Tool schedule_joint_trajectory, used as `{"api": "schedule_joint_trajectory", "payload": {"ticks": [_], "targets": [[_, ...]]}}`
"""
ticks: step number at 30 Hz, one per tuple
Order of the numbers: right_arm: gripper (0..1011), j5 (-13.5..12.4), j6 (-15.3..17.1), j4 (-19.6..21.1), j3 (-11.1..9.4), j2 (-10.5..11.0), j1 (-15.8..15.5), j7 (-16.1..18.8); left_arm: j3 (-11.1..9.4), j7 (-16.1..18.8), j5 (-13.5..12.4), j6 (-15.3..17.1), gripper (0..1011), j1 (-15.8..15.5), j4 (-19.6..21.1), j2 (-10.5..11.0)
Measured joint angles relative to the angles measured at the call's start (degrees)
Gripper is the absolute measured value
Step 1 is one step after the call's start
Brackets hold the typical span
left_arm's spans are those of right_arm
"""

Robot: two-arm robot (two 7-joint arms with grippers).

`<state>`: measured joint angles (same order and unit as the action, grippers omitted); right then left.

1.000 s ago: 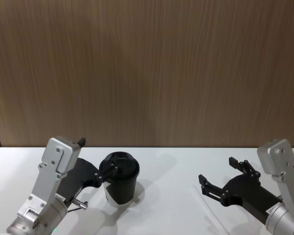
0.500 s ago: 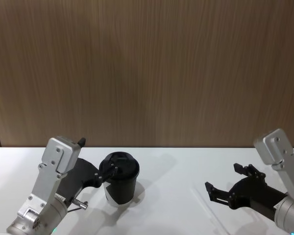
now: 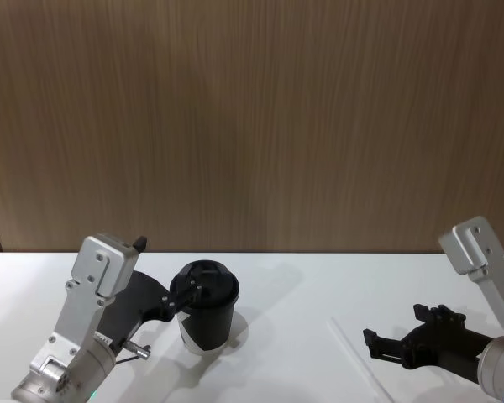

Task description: Pick up the straw with one hand, pass it to the other hand, and insert it into the cup.

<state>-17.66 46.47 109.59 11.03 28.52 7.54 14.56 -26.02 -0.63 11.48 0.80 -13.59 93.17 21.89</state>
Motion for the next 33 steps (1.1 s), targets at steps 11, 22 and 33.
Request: {"api": "schedule_joint_trajectory", "payload": {"ticks": [11, 22, 33], "targets": [[1001, -1.0, 5.2, 1.1, -0.9, -1.4, -0.4, -0.2, 0.0, 0.0, 0.0, 0.0, 1003, 0.0, 0.0, 0.0], [1001, -0.9, 6.9, 1.3, -0.3, -2.0, -0.6, 0.0, 0.0, 0.0, 0.0, 0.0, 1003, 0.0, 0.0, 0.0], [1001, 0.6, 7.0, -0.2, 1.7, -2.7, 0.2, 0.0, 0.0, 0.0, 0.0, 0.0, 1003, 0.0, 0.0, 0.0]]}}
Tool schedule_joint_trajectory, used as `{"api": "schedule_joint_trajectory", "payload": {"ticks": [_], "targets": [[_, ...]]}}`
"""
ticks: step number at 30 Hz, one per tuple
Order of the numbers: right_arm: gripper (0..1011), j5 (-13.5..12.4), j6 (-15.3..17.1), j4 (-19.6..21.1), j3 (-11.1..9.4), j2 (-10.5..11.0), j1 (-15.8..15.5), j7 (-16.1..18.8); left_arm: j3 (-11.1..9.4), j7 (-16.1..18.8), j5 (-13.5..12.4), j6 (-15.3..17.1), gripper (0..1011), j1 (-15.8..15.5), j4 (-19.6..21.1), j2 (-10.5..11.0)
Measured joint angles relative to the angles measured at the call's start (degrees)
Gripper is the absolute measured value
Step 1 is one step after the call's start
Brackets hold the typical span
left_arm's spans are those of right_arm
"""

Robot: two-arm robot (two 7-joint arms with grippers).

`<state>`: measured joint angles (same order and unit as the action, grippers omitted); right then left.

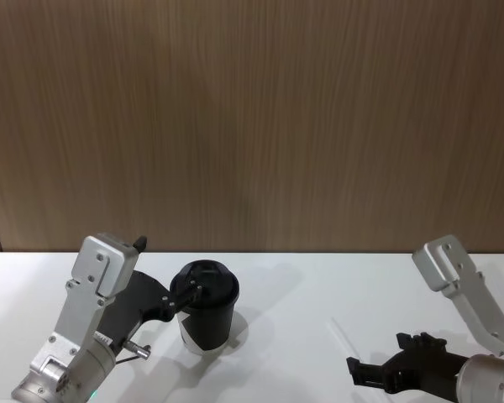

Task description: Pick up the straw with one hand, pass it to the other hand, and insert it into the cup.

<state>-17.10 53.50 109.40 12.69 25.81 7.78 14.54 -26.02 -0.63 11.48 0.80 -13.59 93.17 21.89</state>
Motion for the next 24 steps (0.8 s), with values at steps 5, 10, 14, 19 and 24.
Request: {"api": "schedule_joint_trajectory", "payload": {"ticks": [5, 10, 14, 19, 24], "targets": [[1001, 0.8, -0.5, -1.4, 0.7, -0.6, 0.8, -0.3, 0.0, 0.0, 0.0, 0.0, 1003, 0.0, 0.0, 0.0], [1001, 1.6, -1.4, -2.9, 1.1, -1.2, 1.7, -0.6, 0.0, 0.0, 0.0, 0.0, 1003, 0.0, 0.0, 0.0], [1001, 2.0, -1.9, -3.9, 1.5, -1.7, 2.2, -0.7, 0.0, 0.0, 0.0, 0.0, 1003, 0.0, 0.0, 0.0], [1001, 2.5, -2.5, -5.2, 1.8, -2.2, 2.6, -0.8, 0.0, 0.0, 0.0, 0.0, 1003, 0.0, 0.0, 0.0], [1001, 2.8, -2.9, -6.5, 2.1, -2.9, 3.0, -1.0, 0.0, 0.0, 0.0, 0.0, 1003, 0.0, 0.0, 0.0]]}}
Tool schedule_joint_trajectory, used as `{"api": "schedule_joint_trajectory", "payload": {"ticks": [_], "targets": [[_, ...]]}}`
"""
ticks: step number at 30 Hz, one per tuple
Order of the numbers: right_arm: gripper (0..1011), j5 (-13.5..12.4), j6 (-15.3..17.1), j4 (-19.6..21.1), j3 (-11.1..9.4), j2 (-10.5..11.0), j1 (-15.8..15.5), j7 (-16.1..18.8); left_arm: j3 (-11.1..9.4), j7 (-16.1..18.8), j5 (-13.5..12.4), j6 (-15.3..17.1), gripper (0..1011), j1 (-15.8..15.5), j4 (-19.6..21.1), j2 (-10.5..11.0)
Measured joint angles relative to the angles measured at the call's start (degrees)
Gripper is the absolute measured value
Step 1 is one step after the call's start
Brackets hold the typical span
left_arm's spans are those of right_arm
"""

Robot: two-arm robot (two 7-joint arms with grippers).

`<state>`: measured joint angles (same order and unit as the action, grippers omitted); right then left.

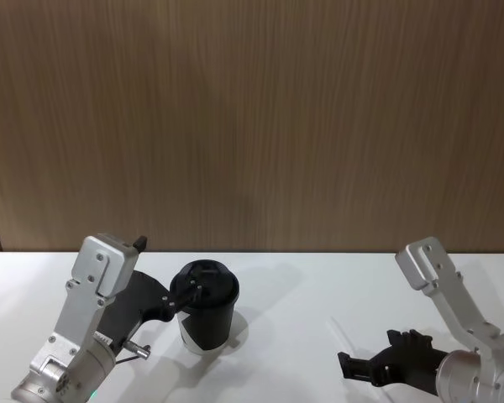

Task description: Pick up the straw with one hand, pass it to the other hand, and insert it into the cup.

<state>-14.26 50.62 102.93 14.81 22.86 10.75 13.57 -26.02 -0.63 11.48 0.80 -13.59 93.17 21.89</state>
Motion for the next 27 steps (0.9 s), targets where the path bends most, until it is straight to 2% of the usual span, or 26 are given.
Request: {"api": "schedule_joint_trajectory", "payload": {"ticks": [27], "targets": [[1001, 1.4, -2.0, -4.9, -0.5, -2.4, 0.7, -0.6, 0.0, 0.0, 0.0, 0.0, 1003, 0.0, 0.0, 0.0]]}}
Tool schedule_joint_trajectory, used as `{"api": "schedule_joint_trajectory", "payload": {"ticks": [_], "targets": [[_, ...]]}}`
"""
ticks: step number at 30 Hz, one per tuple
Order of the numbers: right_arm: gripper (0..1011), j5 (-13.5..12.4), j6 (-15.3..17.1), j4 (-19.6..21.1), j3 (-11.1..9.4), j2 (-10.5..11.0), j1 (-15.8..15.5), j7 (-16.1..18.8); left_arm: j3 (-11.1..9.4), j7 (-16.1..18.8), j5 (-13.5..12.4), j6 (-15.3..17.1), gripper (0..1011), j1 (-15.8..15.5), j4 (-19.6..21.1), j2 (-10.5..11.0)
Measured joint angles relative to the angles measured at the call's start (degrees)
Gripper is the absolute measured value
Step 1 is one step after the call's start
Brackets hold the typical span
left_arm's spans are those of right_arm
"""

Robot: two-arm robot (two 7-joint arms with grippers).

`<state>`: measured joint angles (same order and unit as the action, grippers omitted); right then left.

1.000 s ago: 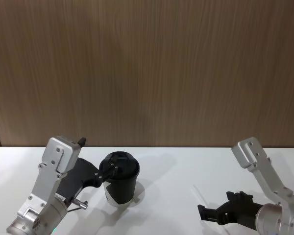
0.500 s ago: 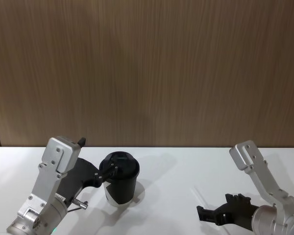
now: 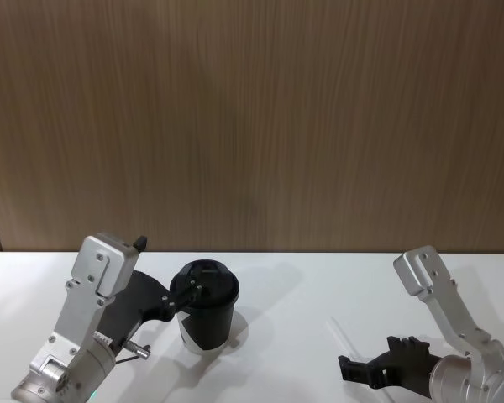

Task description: Pick up the straw with one hand, pass it to the other hand, and insert it into the cup.

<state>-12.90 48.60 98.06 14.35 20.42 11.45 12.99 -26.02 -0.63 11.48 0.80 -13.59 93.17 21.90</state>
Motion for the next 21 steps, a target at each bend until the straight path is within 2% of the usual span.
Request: {"api": "schedule_joint_trajectory", "payload": {"ticks": [21], "targets": [[1001, 0.8, -0.6, -1.4, -0.3, -0.7, -0.4, 0.6, 0.0, 0.0, 0.0, 0.0, 1003, 0.0, 0.0, 0.0]]}}
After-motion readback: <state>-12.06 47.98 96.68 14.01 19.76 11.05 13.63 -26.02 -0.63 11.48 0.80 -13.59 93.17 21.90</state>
